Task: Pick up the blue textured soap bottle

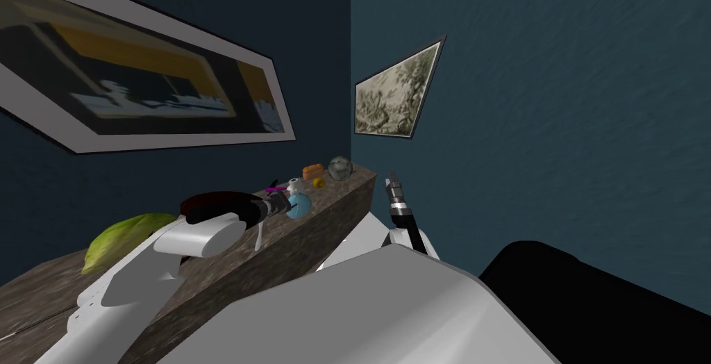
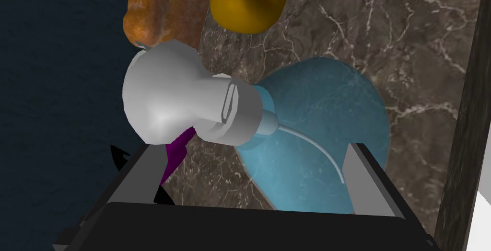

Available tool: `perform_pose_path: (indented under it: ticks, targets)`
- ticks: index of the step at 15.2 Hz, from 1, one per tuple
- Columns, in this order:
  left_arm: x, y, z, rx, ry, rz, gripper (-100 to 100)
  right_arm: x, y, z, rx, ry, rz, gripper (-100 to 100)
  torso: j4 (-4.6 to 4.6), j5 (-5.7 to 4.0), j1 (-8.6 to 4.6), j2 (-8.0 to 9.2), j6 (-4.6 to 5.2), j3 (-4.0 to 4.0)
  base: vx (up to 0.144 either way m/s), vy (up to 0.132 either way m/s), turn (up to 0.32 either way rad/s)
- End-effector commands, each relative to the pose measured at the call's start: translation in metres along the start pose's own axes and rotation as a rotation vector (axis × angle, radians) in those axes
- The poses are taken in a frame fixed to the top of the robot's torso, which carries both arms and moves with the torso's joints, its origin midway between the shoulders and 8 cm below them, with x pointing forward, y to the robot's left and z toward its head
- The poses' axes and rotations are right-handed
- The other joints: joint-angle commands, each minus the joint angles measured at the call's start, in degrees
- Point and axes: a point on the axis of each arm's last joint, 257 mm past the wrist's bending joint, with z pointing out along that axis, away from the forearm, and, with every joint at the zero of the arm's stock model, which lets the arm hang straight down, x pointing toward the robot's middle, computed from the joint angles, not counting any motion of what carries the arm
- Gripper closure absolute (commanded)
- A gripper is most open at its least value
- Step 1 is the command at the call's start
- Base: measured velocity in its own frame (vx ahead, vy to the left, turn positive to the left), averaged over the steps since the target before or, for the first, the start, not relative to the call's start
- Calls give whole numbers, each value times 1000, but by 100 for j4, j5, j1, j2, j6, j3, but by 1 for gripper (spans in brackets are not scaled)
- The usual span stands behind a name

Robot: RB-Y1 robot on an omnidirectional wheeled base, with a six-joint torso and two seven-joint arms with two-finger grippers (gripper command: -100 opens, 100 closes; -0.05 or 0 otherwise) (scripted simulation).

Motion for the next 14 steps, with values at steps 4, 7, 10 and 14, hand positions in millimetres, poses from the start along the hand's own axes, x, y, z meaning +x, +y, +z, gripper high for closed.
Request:
perform_pose_path:
  ticks: [4,7,10,14]
  targets:
    - [-5,9,-2,-70,-44,-49,-100,0,0,0,0,0,0,0,1,-1,-5,4,1,2,15,21,-56]
    - [-6,12,-5,-109,-67,-81,-100,0,0,0,0,0,0,0,1,-1,-3,2,0,2,18,27,-55]
    - [-8,17,-8,-149,-95,-110,-100,0,0,0,0,0,0,0,0,-1,-3,0,0,0,25,24,-50]
    - [-13,23,-13,-196,-136,-137,-100,0,0,0,0,0,0,0,0,-1,-3,0,-1,0,21,24,-53]
